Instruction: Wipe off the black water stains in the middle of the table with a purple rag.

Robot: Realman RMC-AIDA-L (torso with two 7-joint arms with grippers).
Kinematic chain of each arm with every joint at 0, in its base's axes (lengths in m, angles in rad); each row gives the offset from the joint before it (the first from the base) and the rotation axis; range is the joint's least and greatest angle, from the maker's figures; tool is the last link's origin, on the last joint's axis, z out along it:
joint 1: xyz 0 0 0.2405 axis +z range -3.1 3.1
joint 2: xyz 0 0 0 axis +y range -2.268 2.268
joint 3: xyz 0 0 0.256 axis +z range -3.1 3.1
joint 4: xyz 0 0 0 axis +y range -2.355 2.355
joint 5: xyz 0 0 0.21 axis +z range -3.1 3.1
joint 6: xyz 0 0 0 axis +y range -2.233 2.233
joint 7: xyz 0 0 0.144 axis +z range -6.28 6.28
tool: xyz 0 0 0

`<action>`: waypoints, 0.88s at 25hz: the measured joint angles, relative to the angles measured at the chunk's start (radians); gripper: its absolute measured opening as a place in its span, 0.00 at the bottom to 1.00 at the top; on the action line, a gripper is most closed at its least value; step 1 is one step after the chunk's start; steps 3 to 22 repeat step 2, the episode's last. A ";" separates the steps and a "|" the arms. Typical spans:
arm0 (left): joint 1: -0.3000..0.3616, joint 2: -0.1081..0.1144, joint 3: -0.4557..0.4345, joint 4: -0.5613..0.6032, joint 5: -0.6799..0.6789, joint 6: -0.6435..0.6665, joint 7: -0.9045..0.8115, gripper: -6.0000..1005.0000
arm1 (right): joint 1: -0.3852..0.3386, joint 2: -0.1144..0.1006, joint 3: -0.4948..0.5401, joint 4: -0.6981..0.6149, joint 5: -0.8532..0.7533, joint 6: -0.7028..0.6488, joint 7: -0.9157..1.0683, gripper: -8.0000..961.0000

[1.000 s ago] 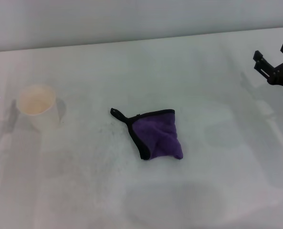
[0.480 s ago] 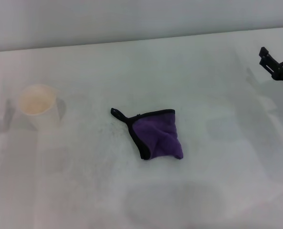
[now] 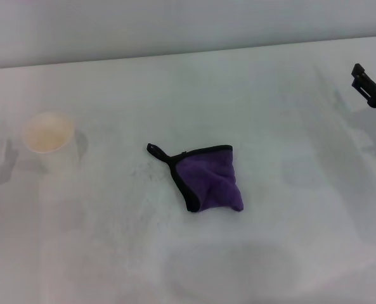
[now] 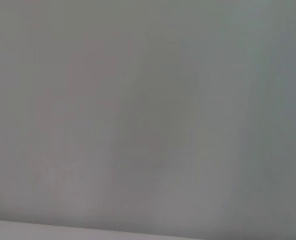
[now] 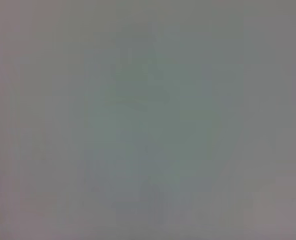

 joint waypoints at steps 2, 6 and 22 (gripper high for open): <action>0.004 0.000 -0.001 0.003 -0.002 0.000 0.000 0.86 | -0.002 0.000 0.006 0.001 0.000 0.007 0.002 0.86; 0.004 0.000 -0.001 0.003 -0.002 0.000 0.000 0.86 | -0.002 0.000 0.006 0.001 0.000 0.007 0.002 0.86; 0.004 0.000 -0.001 0.003 -0.002 0.000 0.000 0.86 | -0.002 0.000 0.006 0.001 0.000 0.007 0.002 0.86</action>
